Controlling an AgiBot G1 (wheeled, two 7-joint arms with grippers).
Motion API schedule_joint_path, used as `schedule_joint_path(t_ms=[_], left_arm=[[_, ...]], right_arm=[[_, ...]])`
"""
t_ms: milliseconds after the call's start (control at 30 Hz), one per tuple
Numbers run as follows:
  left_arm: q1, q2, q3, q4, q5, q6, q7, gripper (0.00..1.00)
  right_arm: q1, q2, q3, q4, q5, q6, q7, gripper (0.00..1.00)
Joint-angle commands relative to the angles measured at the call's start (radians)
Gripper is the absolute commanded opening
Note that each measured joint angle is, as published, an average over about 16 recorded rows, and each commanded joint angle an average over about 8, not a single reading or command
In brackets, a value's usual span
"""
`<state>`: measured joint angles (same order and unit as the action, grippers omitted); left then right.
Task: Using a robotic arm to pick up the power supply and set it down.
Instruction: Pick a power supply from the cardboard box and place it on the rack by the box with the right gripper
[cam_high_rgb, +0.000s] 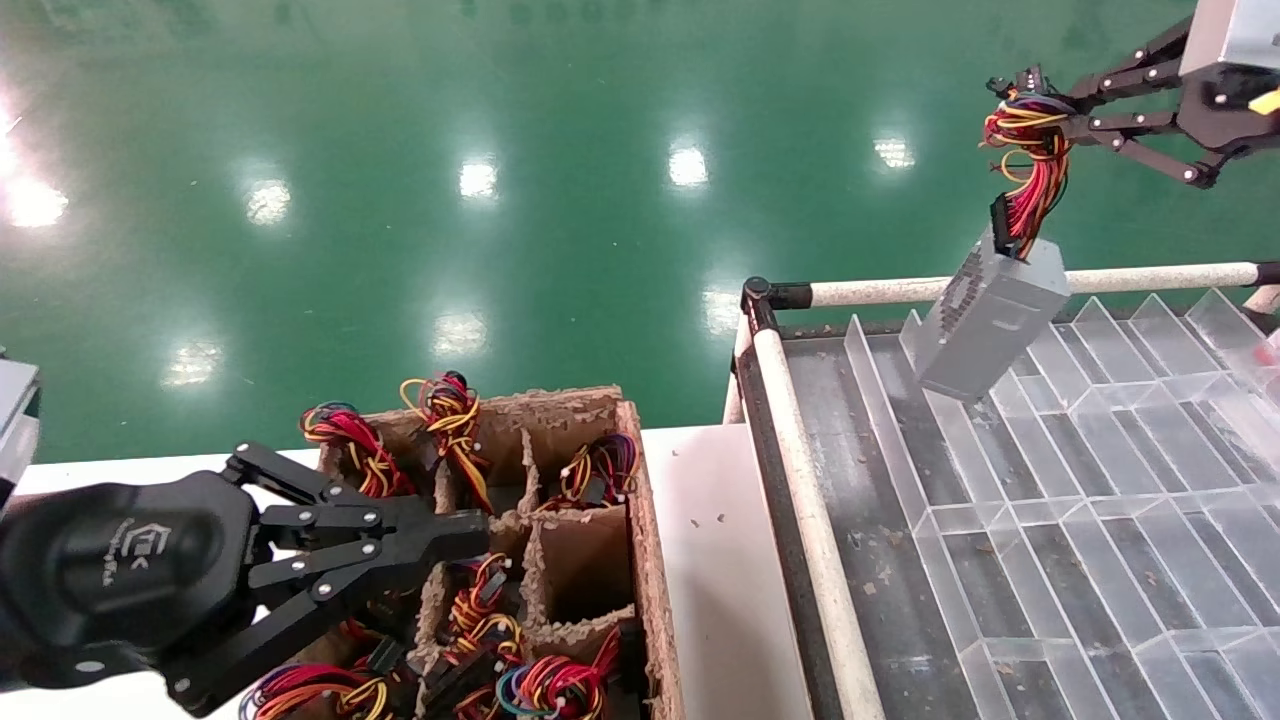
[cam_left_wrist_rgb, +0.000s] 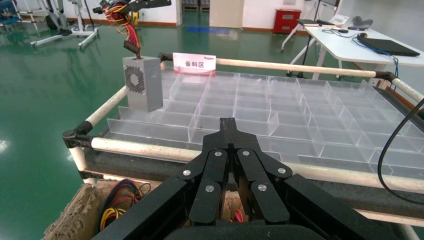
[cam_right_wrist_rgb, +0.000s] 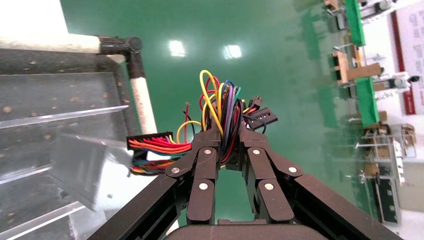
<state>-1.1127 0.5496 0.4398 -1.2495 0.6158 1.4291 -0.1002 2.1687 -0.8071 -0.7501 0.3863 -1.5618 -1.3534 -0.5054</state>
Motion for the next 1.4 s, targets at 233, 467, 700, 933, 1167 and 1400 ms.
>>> schedule_joint_path(t_ms=[233, 467, 700, 933, 1167, 1400], left_arm=[[0.000, 0.000, 0.000, 0.000, 0.000, 0.000, 0.000, 0.00], [0.000, 0.000, 0.000, 0.000, 0.000, 0.000, 0.000, 0.00], [0.000, 0.000, 0.000, 0.000, 0.000, 0.000, 0.000, 0.00], [0.000, 0.000, 0.000, 0.000, 0.000, 0.000, 0.000, 0.00], [0.000, 0.000, 0.000, 0.000, 0.000, 0.000, 0.000, 0.00], [0.000, 0.000, 0.000, 0.000, 0.000, 0.000, 0.000, 0.00]], right_arm=[[-0.029, -0.042, -0.011, -0.004, 0.003, -0.031, -0.025, 0.00], [-0.062, -0.105, -0.010, -0.006, 0.022, -0.036, -0.046, 0.00], [-0.082, -0.154, -0.011, -0.011, 0.031, -0.032, -0.039, 0.00], [-0.095, -0.201, -0.005, -0.032, 0.041, 0.005, -0.043, 0.00], [-0.075, -0.223, -0.001, -0.063, 0.041, 0.037, -0.052, 0.00], [-0.067, -0.205, -0.007, -0.084, 0.024, 0.061, -0.047, 0.00]])
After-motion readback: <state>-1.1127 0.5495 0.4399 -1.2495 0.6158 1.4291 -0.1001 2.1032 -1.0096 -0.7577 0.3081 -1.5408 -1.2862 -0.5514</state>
